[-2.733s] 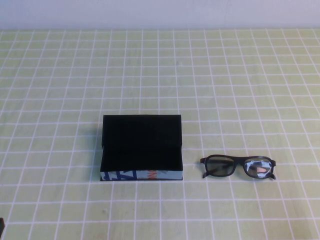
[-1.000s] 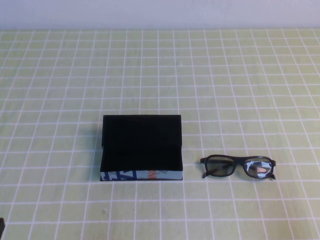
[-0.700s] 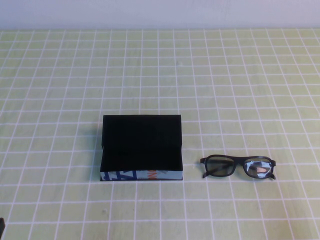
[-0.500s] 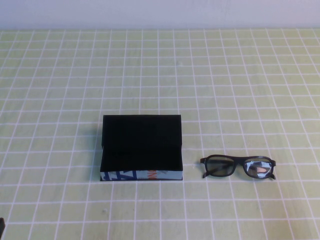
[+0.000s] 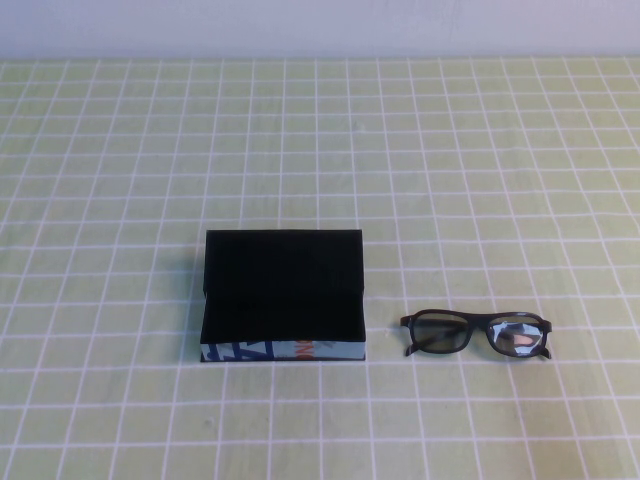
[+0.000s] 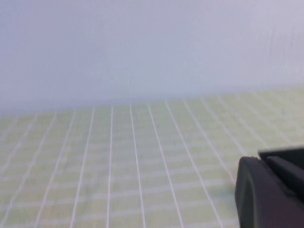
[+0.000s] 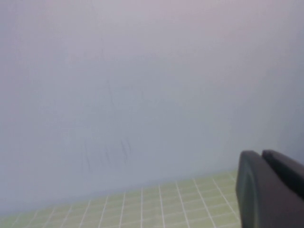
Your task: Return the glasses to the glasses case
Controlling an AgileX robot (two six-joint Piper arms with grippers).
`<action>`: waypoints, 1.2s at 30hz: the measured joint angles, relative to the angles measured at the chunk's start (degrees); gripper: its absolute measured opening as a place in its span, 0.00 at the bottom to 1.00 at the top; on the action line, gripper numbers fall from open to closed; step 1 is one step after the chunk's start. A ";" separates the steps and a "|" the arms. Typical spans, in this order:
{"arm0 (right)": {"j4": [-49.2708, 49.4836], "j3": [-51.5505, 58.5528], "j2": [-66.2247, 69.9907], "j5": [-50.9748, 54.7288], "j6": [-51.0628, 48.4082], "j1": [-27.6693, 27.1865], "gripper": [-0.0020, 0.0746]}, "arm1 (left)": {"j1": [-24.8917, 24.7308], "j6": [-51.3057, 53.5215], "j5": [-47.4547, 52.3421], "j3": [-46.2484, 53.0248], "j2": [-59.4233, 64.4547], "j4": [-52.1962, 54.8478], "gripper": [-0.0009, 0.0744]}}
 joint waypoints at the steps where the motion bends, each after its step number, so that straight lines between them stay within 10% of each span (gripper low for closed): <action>1: 0.00 0.00 0.00 -1.60 0.00 0.00 0.00 | 0.00 -0.27 -2.82 0.00 0.00 0.00 0.01; 14: 0.58 -2.97 -0.03 -29.25 9.13 0.00 0.00 | 0.00 -5.94 -11.93 0.00 0.00 -0.21 0.01; 28: -2.71 -30.58 1.70 0.93 13.33 0.00 0.00 | 0.00 -20.76 -42.61 0.00 -0.12 -0.43 0.01; 36: -2.23 -41.68 14.27 26.62 13.33 0.00 0.00 | 0.00 -23.09 -30.09 -8.93 -0.12 3.89 0.01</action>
